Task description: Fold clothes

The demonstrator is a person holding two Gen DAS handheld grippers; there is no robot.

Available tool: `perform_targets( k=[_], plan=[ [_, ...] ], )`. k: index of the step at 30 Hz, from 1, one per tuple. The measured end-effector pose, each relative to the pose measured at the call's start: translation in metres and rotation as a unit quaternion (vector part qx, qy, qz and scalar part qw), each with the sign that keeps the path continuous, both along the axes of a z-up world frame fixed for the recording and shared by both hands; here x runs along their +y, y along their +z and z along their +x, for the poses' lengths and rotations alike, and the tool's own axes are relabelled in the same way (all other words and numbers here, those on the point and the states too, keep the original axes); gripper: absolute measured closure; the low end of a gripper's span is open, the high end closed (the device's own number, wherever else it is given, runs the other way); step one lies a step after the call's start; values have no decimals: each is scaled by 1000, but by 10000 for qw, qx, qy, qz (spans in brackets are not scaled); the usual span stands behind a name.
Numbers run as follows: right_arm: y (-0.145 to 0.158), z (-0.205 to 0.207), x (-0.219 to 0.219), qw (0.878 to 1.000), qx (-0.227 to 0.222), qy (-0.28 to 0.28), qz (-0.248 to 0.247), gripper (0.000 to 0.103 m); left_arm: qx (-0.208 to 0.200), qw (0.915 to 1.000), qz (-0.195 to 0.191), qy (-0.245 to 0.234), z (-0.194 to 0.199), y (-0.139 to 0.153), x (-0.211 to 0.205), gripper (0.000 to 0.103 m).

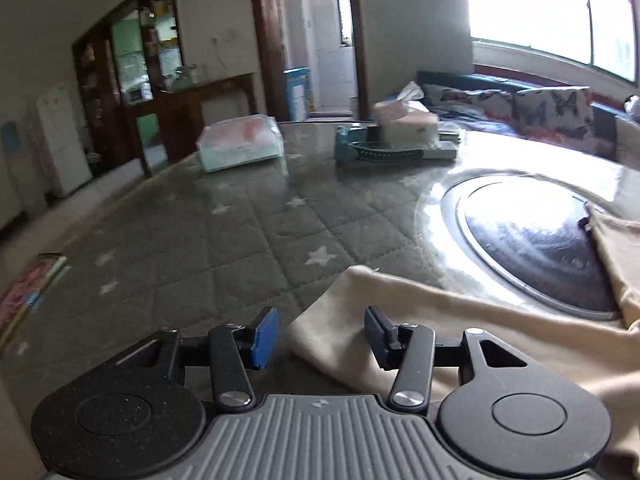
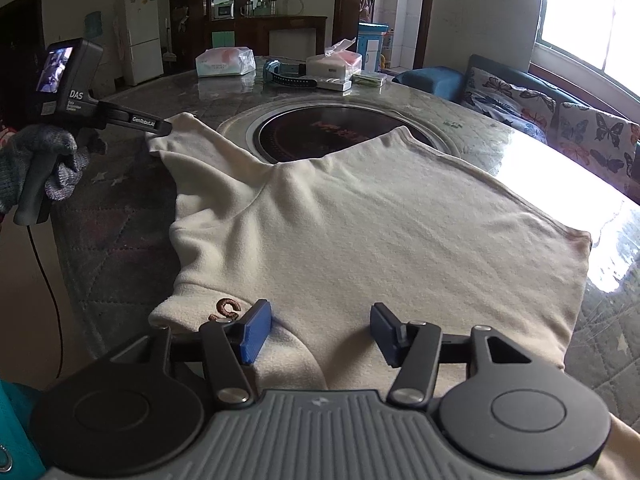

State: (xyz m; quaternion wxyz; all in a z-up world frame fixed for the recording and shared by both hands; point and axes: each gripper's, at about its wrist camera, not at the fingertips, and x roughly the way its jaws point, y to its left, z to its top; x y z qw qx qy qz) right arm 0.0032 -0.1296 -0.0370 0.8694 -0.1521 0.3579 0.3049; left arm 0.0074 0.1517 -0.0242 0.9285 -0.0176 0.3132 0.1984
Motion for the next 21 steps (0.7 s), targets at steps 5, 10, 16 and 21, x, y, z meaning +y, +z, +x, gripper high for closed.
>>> perform_targets(
  k=[5,10,16,21],
  plan=[
    [0,1,-1,10000,13,-17,7,45,10,9994,281,-214,19,2,-1,97],
    [0,2,-1,10000,21,-52,12,43,222,9968,710,-303,49,-6,1,97],
    [-1,2,-2,10000,28,-78,25,41,139,9986,494,-104,52,5,11,93],
    [-1,2,-2,10000,18,-91,16,39,-122,9970,257,-727,17,22,-19,75]
  ],
)
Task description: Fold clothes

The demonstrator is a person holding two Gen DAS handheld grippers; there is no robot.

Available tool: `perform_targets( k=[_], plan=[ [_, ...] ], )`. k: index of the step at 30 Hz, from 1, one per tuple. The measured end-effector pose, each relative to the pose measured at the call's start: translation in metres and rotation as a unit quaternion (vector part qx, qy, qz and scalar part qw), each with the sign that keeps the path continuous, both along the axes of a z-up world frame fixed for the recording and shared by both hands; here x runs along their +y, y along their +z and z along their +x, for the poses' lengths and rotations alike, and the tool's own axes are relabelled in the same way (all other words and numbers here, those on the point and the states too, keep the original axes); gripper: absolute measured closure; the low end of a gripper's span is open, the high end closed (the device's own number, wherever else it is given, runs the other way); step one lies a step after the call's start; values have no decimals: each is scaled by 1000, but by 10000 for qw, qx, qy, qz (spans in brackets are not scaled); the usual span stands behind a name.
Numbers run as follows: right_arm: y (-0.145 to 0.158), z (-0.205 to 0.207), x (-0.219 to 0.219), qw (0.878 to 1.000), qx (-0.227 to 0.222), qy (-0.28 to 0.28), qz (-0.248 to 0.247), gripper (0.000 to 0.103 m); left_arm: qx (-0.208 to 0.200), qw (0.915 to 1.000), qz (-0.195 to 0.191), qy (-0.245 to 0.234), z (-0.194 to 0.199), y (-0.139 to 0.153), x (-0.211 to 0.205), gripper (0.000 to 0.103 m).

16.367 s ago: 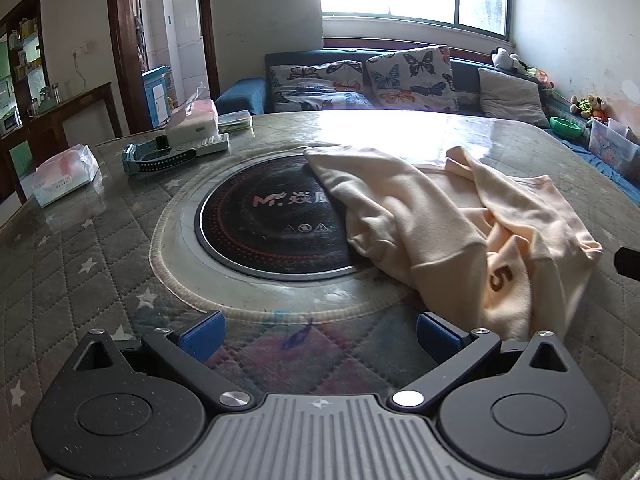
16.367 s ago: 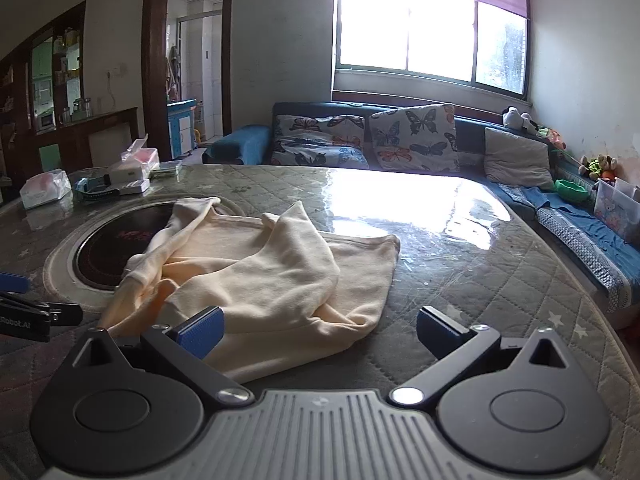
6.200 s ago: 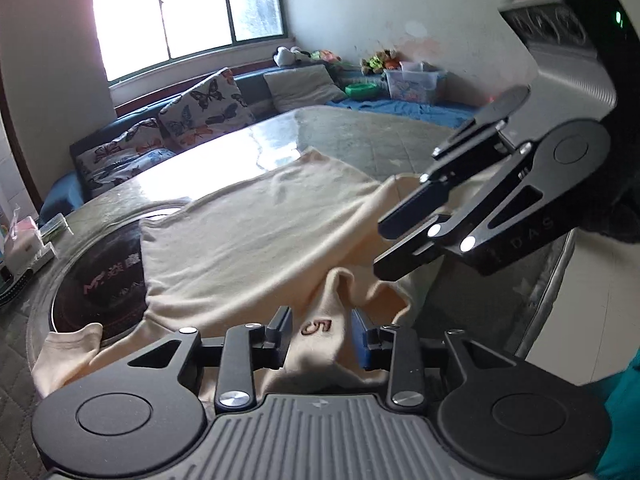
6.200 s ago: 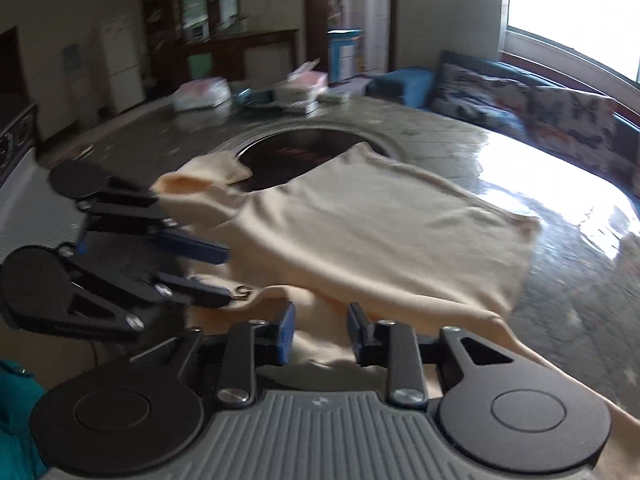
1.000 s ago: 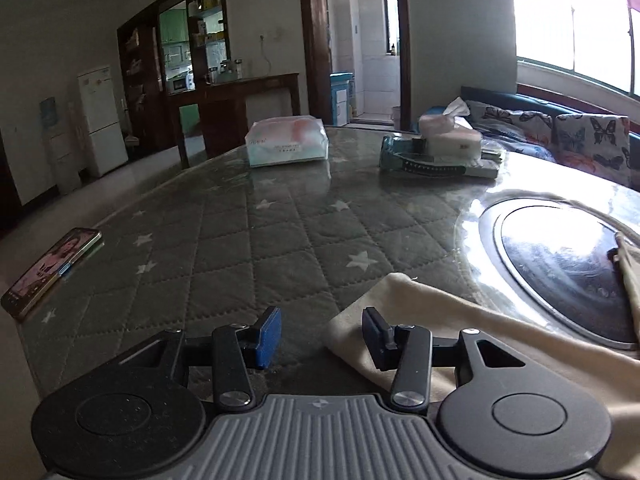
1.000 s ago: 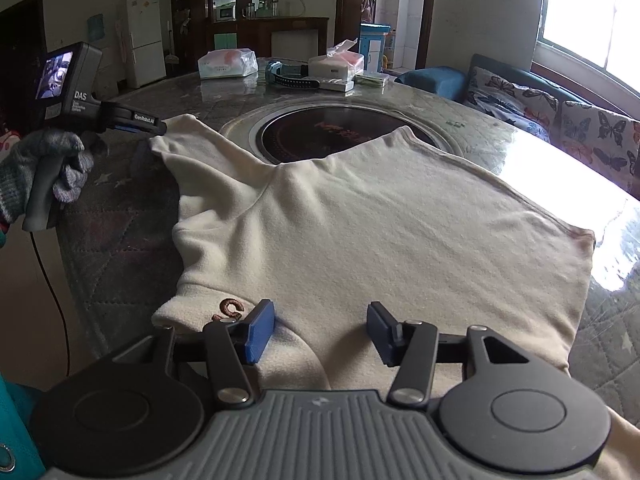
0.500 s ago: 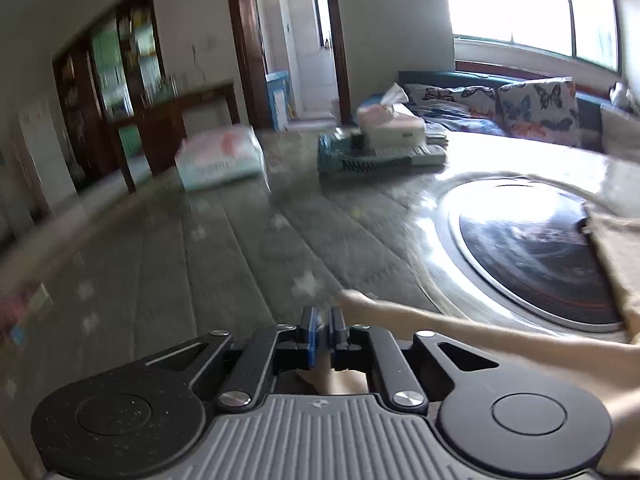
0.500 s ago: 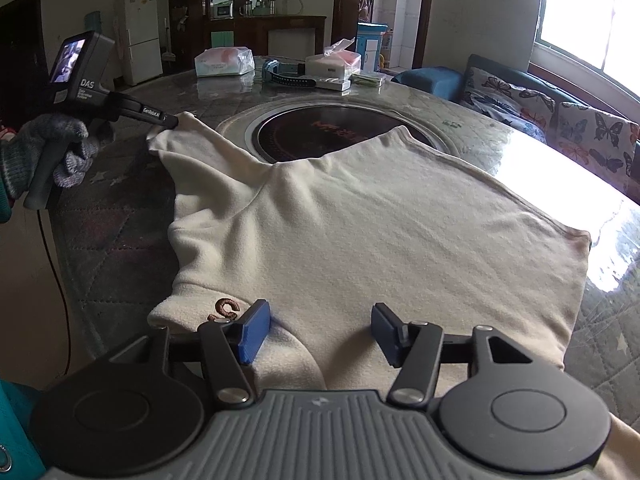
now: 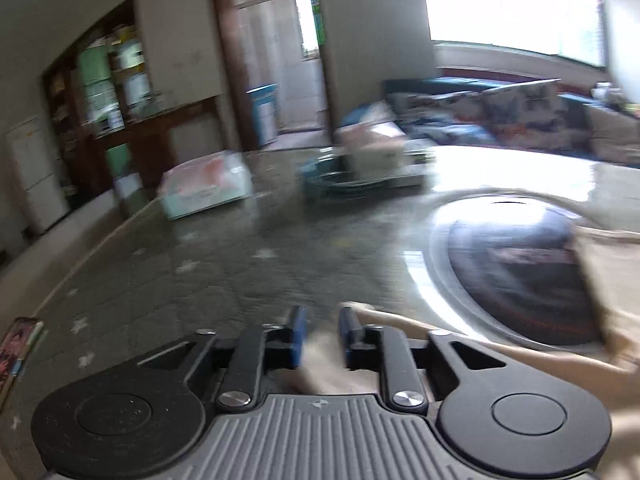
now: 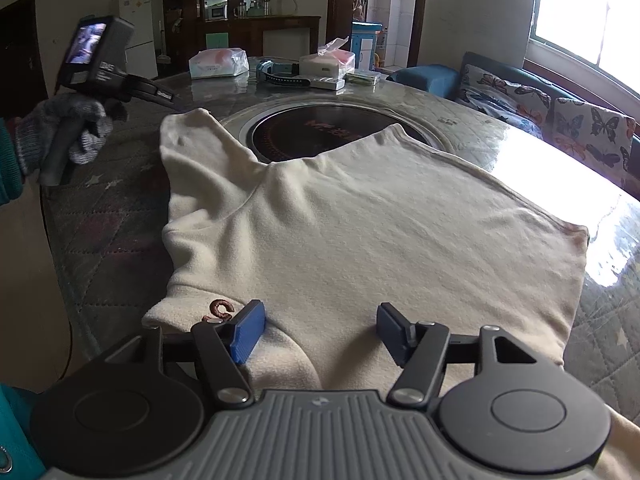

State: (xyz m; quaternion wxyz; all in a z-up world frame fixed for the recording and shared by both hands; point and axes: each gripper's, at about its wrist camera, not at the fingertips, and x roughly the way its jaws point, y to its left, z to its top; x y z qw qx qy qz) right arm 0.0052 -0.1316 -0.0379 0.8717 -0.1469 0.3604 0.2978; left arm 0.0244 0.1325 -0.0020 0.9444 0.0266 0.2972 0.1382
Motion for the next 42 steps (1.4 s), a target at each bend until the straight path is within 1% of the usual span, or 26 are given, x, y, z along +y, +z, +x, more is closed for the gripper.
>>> perform_targets(
  k=[3,4,5,7,9,11,13,16,18,21,24,25,27,30,31,34,36,38,41,42],
  plan=[
    [0,0,0,10000,-9,-2,-7,39,-40,9976,13,-685,-19,0,-32,72],
    [0,0,0,10000,-8,-2,-7,39,-37,9965,139,-819,-21,-3,-41,71],
    [0,0,0,10000,-10,0,-11,39,-26,9963,249,-824,-21,-6,-47,71],
    [0,0,1,10000,-16,4,-22,39,67,9982,260,-545,-16,-13,-47,71],
    [0,-1,1,10000,-44,3,-30,39,96,9999,-5,-86,-12,-15,-35,70],
    [0,-1,0,10000,-60,-2,-23,39,50,9989,-47,473,-12,-16,-23,63],
    [-1,-1,-1,10000,-53,-8,6,39,-20,9962,-141,856,-15,-16,-11,60],
    [-1,-1,-1,10000,-63,3,4,39,-16,9920,-239,1241,-16,-17,4,58],
    [-1,-1,0,10000,-86,10,-16,39,53,9908,-478,1268,-12,-19,13,58],
    [-1,-2,0,10000,-92,-14,-19,39,91,9890,-801,1240,-7,-22,25,63],
    [0,-3,1,9999,-117,-23,-47,39,46,9889,-964,1131,-3,-22,29,81],
    [0,-4,1,9999,-123,-24,-58,39,25,9888,-1006,1101,-1,-21,30,93],
    [0,-4,2,9999,-141,-30,-73,39,-71,9883,-1097,1059,-1,-17,30,97],
    [1,-5,1,9998,-172,-58,-60,40,-375,9874,-1271,870,-6,1,26,98],
    [2,-5,1,9998,-181,-69,-50,40,-514,9877,-1292,715,-10,10,20,98],
    [6,-4,-3,9996,-188,-192,104,41,-852,9876,-1318,65,-23,35,-9,98],
    [10,-2,-8,9993,-148,-248,252,42,-1058,9847,-1325,-410,-32,52,-31,98],
    [13,-1,-12,9987,-143,-317,379,44,-1255,9783,-1372,-916,-42,66,-56,98],
    [19,-1,-21,9974,-166,-460,528,47,-1480,9637,-1433,-1700,-55,79,-94,98],
    [21,0,-25,9967,-172,-530,583,48,-1499,9588,-1449,-1932,-59,80,-106,98]
  ],
)
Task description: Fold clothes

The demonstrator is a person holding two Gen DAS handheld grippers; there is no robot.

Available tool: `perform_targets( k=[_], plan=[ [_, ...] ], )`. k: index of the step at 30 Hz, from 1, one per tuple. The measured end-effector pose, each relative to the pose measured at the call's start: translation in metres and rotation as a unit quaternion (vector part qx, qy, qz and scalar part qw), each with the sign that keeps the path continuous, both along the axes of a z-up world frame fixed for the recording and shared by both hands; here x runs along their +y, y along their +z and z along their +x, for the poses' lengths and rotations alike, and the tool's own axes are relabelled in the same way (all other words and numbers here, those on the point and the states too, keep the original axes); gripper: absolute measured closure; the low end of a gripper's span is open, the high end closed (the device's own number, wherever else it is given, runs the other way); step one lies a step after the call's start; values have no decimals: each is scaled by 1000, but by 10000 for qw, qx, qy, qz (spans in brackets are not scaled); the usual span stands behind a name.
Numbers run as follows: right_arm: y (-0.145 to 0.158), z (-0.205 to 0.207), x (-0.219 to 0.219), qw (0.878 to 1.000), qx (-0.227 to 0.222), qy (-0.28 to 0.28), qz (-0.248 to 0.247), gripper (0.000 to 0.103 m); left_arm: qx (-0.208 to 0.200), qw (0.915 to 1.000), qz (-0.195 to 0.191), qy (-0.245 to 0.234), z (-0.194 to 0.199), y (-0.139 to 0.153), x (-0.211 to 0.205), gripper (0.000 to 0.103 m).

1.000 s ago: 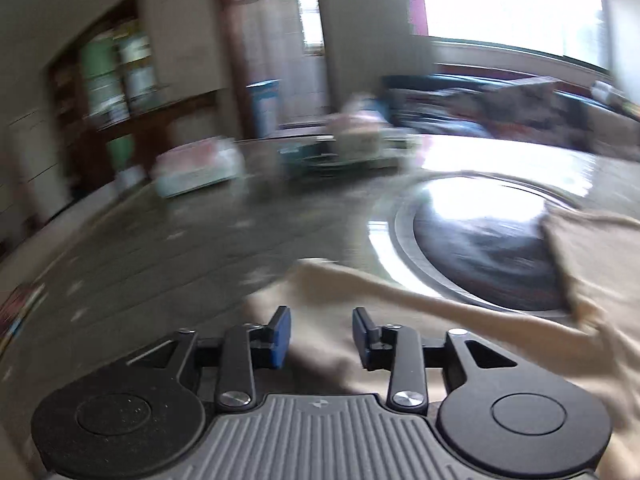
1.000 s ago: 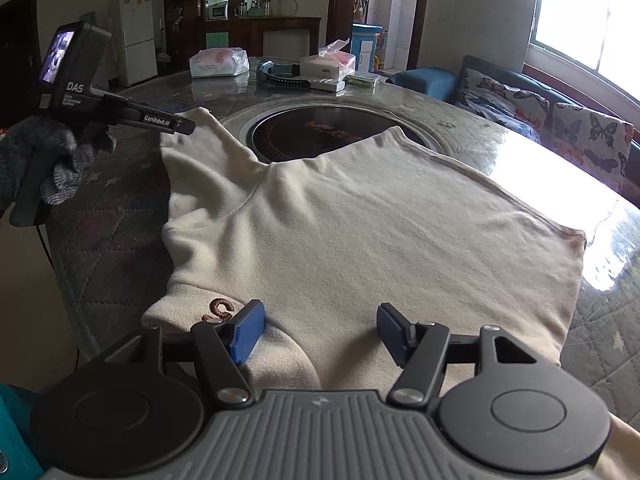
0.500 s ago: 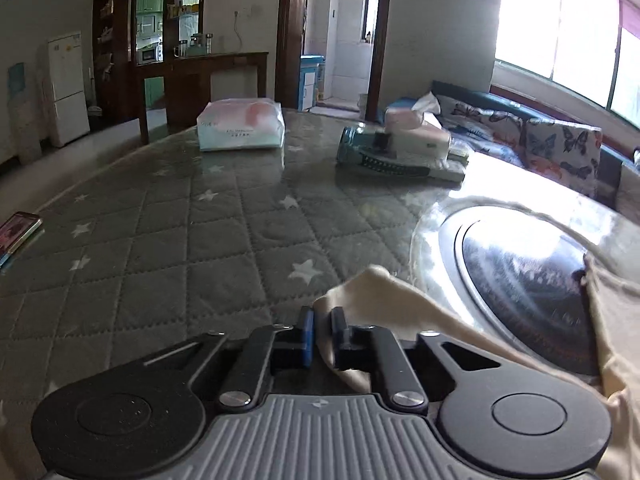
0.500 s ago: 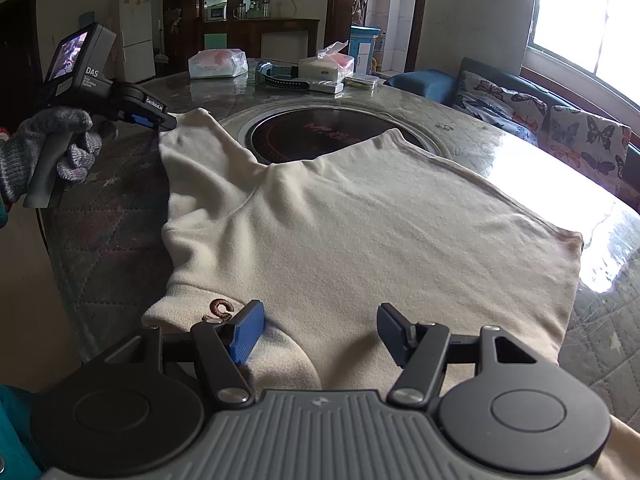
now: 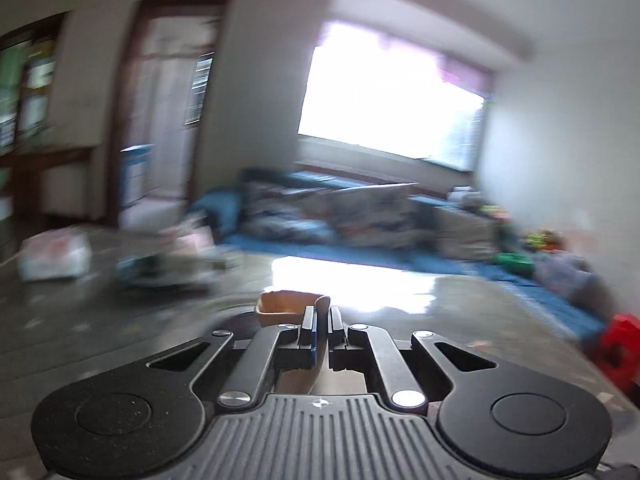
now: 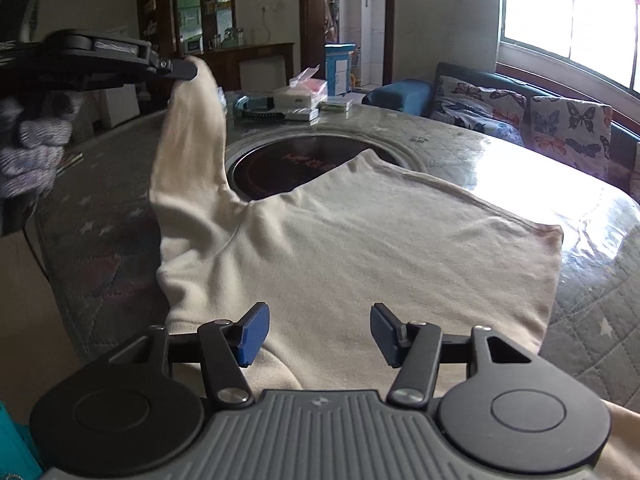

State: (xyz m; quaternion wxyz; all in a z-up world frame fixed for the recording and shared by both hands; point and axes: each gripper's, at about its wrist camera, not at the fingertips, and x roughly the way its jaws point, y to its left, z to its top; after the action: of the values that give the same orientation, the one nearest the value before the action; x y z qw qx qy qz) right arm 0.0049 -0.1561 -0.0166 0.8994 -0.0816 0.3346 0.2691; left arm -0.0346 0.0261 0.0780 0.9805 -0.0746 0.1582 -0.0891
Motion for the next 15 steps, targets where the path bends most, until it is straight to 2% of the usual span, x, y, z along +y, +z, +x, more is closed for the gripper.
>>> perform_targets(
  k=[5,11,13,15],
  plan=[
    [9,2,-27,9985,32,-438,323,56,64,9947,99,-1026,-8,-14,-54,98],
    [19,7,-64,9913,57,-1127,680,63,568,9787,576,-1889,-11,-55,-98,96],
    [20,9,-74,9881,129,-1270,854,64,722,9722,783,-2087,-14,-68,-105,92],
    [19,11,-78,9859,238,-1302,1020,64,784,9700,865,-2132,-20,-73,-104,83]
  ],
)
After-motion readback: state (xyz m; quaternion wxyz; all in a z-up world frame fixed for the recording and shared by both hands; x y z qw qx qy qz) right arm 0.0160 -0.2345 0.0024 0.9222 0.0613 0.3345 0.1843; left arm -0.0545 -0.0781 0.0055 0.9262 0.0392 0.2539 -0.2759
